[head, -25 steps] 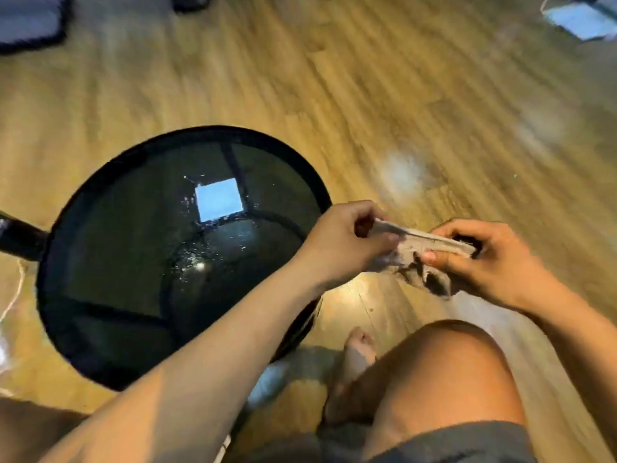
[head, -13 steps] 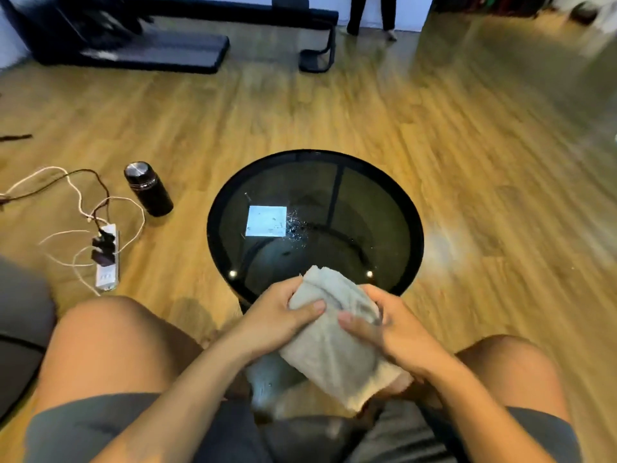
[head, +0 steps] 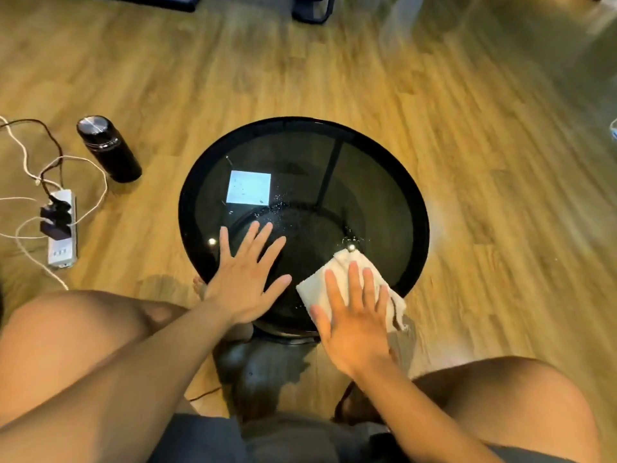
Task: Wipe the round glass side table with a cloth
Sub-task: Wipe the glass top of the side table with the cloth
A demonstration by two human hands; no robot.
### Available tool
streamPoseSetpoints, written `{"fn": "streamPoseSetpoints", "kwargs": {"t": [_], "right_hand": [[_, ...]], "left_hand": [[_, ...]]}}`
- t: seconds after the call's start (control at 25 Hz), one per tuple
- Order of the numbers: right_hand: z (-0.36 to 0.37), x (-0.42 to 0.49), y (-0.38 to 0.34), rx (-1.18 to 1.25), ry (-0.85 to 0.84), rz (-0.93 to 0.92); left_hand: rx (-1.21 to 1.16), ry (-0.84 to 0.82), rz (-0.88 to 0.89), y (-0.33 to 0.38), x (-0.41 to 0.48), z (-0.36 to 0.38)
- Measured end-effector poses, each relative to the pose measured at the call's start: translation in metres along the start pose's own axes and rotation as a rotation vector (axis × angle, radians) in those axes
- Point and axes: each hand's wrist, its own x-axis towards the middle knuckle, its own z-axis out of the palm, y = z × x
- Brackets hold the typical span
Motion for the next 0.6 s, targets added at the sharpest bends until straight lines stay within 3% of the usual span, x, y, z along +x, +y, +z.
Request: {"fn": "streamPoseSetpoints", "kwargs": {"t": [0.4, 0.6], "right_hand": [[-0.028, 0.128, 0.079, 0.029, 0.140, 0.167], [-0.065, 0.224, 0.133, 0.061, 0.193, 0.370]], "left_hand": [[0.013, 0.032, 0.048, -0.003, 0.002, 0.011], [-0.014, 0.045, 0.066, -0.004, 0.000, 0.010]]}}
